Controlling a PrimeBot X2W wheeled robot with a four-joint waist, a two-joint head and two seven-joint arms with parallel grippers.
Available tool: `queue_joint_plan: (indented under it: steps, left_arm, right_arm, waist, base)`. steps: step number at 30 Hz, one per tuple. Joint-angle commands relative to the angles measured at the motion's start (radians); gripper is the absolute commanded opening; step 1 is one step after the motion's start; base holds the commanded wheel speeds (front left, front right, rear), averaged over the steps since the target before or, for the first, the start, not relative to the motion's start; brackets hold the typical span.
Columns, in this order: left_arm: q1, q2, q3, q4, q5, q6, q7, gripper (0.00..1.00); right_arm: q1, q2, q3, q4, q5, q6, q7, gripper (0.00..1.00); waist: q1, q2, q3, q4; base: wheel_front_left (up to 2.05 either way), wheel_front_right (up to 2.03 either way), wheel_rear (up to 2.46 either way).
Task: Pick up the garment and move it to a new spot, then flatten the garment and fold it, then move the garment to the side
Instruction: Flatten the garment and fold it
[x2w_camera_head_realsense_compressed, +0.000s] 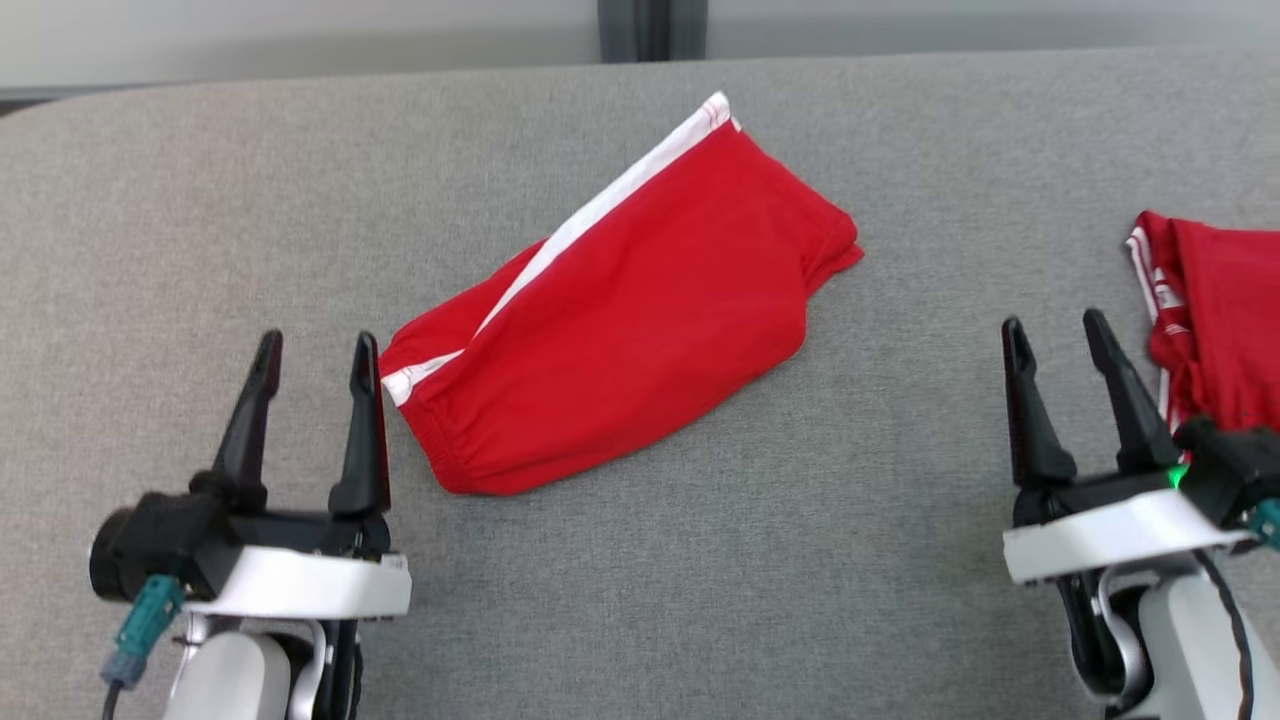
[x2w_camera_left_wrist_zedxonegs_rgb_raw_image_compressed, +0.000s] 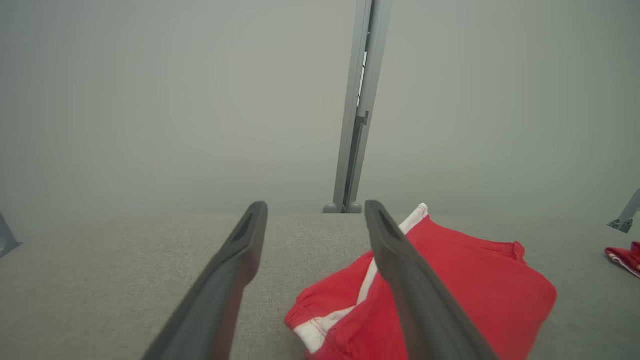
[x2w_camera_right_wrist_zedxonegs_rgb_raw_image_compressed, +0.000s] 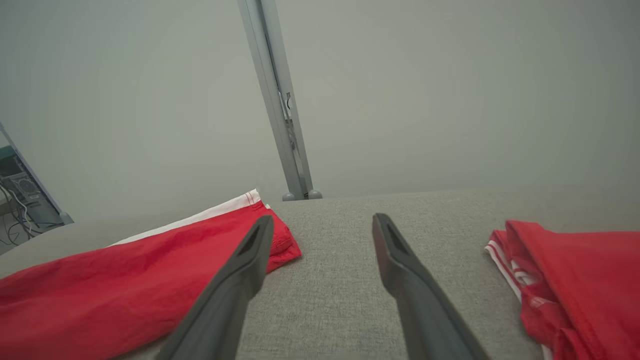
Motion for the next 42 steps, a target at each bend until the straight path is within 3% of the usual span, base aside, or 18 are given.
queue_joint_plan:
  steps: [1,14,26,32,42]
  left_arm:
    - [0.03,-0.001,0.006,0.001,0.008,0.004,-0.003,1.0]
    - [0.099,-0.004,-0.01,0.014,0.01,0.018,0.002,1.0]
    - [0.072,-0.012,-0.04,0.019,0.003,0.011,0.011,1.0]
    - [0.046,-0.023,-0.061,0.017,0.008,0.005,0.006,1.0]
    - [-0.016,-0.052,-0.106,0.046,-0.009,-0.026,-0.001,1.0]
  right_arm:
    - [0.044,0.008,-0.011,-0.027,-0.009,0.001,0.002,1.0]
    - [0.189,0.049,-0.046,-0.144,-0.017,0.0,0.07,1.0]
    - [0.13,0.05,-0.079,-0.151,-0.031,0.001,0.098,1.0]
    - [-0.024,-0.016,-0.097,-0.076,-0.031,0.001,0.142,1.0]
    - [-0.307,-0.096,-0.04,0.235,-0.015,0.001,0.175,1.0]
  waist:
    - [0.0,-0.0001,-0.04,-0.018]
    - [0.0,-0.0001,-0.103,-0.033]
    - [0.0,-0.0001,-0.074,0.023]
    - [0.0,-0.0001,-0.023,0.087]
    - [0.0,-0.0001,0.076,0.205]
  base:
    - [0.0,0.0,0.0]
    - [0.0,0.0,0.0]
    - [0.0,0.0,0.0]
    - [0.0,0.0,0.0]
    - [0.0,0.0,0.0]
